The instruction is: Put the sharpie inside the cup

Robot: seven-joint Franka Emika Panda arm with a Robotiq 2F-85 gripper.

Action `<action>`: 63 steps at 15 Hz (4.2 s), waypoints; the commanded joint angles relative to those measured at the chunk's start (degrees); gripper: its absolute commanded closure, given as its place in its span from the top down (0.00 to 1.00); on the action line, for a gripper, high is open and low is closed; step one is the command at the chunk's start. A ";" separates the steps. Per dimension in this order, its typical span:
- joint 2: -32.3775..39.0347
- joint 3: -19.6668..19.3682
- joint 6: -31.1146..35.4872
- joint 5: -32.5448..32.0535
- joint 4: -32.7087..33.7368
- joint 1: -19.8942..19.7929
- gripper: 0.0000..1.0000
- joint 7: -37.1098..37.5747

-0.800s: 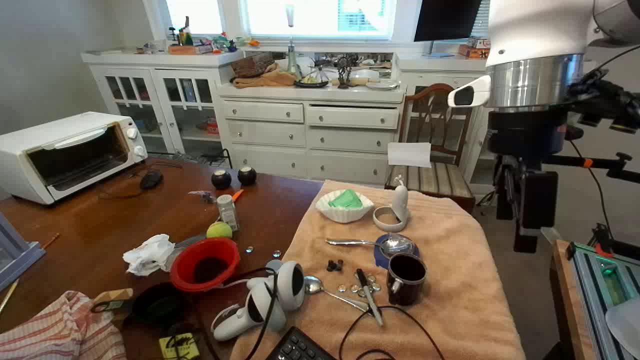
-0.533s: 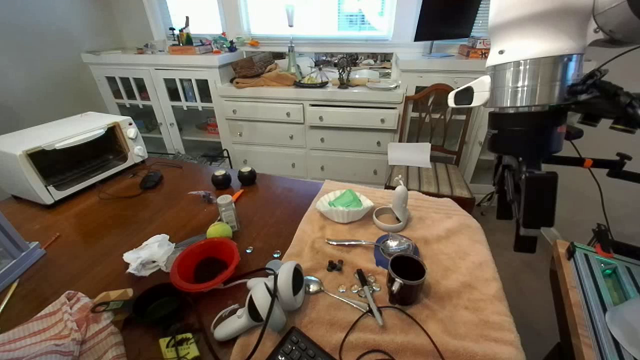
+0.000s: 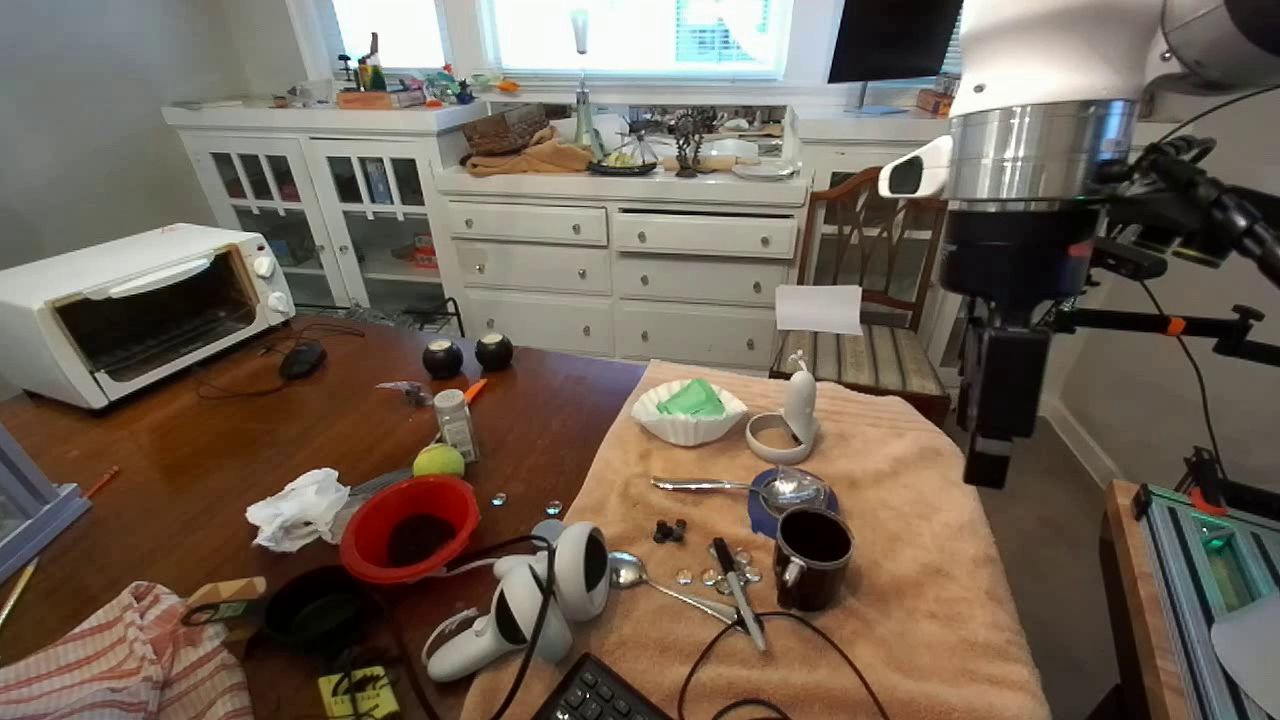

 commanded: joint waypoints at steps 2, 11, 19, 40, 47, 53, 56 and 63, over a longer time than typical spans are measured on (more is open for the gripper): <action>9.27 1.84 6.68 1.31 6.32 -2.80 1.00 8.93; 22.58 3.31 25.21 -1.56 8.92 -4.99 1.00 25.74; 32.42 1.44 37.50 -4.75 10.11 -4.10 1.00 31.67; 45.88 -5.64 44.43 -13.07 14.16 1.35 0.92 44.95; 48.17 -7.58 45.54 -13.17 14.98 3.10 0.84 45.91; 48.92 -9.15 45.51 -14.04 14.98 4.68 0.71 46.64; 48.84 -9.67 44.96 -14.53 14.94 5.43 0.70 47.14; 49.46 -11.01 44.36 -15.89 15.12 6.85 0.62 47.96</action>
